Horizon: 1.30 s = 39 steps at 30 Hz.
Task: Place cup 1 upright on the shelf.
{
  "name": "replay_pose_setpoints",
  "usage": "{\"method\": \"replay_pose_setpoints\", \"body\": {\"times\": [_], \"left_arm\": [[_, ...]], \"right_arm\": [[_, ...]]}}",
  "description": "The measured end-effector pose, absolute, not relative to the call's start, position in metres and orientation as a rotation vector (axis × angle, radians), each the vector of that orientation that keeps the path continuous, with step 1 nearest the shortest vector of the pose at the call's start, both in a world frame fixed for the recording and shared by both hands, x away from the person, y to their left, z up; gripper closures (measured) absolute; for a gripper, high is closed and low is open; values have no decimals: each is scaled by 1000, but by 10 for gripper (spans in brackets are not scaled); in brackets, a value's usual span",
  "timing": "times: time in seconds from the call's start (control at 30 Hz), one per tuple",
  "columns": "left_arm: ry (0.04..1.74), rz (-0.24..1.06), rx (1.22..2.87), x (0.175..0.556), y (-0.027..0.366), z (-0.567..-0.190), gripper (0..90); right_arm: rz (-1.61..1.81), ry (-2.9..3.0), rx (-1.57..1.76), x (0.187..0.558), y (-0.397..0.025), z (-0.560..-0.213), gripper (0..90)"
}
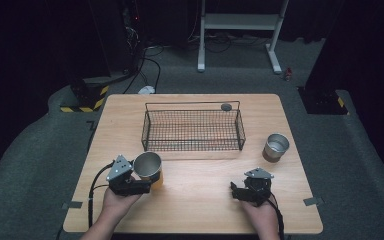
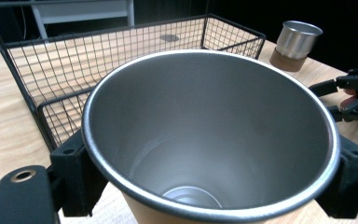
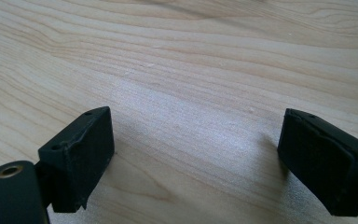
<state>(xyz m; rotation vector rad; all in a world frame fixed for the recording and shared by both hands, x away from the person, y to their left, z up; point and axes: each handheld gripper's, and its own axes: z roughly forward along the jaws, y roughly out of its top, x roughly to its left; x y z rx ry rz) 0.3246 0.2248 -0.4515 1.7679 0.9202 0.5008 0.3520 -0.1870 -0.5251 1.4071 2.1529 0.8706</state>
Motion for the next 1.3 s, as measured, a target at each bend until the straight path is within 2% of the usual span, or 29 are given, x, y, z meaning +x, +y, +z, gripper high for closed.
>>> {"method": "replay_pose_setpoints", "body": {"times": [1.3], "left_arm": [[849, 553, 1737, 358, 197, -419, 141]], "right_arm": [[871, 2147, 1412, 352, -187, -525, 111]]}}
